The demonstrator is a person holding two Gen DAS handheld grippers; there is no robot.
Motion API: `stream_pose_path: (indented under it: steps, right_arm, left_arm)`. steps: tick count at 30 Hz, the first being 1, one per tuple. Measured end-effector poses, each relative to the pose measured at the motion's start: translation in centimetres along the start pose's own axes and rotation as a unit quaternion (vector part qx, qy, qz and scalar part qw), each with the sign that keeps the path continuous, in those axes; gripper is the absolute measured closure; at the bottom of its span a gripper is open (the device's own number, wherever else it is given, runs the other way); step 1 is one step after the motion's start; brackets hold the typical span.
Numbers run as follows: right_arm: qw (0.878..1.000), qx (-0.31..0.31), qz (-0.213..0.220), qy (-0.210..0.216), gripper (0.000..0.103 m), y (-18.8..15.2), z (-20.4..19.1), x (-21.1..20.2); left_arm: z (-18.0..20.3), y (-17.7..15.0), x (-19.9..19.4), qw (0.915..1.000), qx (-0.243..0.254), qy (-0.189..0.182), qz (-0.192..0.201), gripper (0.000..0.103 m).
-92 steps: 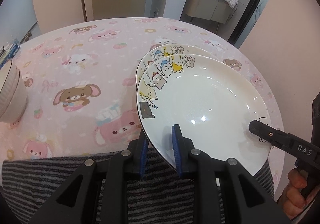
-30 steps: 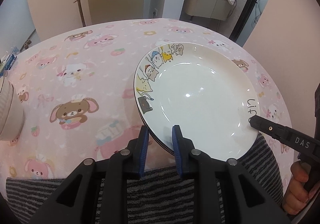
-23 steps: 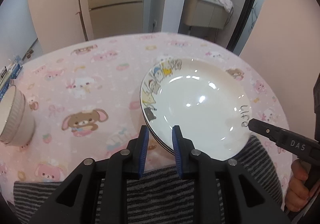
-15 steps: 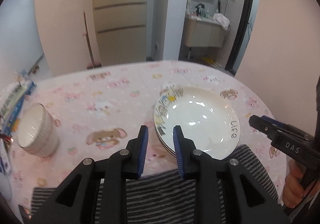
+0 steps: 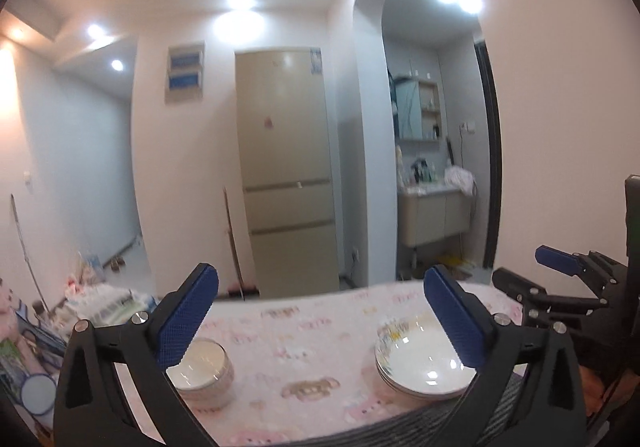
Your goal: Organize plates and bowls
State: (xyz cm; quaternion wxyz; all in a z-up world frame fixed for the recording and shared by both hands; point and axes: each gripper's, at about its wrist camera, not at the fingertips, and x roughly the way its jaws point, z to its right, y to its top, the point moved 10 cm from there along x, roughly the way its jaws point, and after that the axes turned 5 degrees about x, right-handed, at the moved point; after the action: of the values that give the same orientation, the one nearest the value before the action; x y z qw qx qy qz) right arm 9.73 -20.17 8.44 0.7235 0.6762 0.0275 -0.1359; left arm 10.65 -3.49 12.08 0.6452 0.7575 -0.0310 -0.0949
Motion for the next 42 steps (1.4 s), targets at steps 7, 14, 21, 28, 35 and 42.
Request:
stream_pose_path:
  steps: [7,14,21,28,35,42]
  right_arm:
    - [0.996,-0.017,0.078,0.031,0.0,3.0,-3.7,-3.0]
    - [0.992,-0.029,0.116,0.033,0.0,3.8,-5.4,-4.6]
    - [0.993,-0.008,0.106,0.045,0.0,2.2,-5.2,-2.5]
    - [0.993,0.04,0.106,0.015,0.0,0.0,-3.3,1.5]
    - [0.995,0.011,0.1,-0.006,0.0,-0.4,-3.4,2.4]
    - [0.993,0.047,0.106,0.012,0.0,2.1,-3.3,-4.2]
  left_arm:
    - [-2.7,1.4,-2.9,0.996,0.019,0.043,0.076,0.0]
    - [-4.6,0.8,-2.8,0.9948,-0.007,0.042,0.092,0.0]
    - [-4.5,-2.0,-1.2,0.9951,-0.022,0.037,0.089,0.0]
    - [-4.6,-5.9,1.6,0.9954,-0.023,0.041,0.084,0.0]
    - [-4.5,-8.0,2.2,0.9954,-0.007,0.064,0.07,0.0]
    - [-3.8,-6.9,-0.7,0.9963,-0.007,0.049,0.071,0.0]
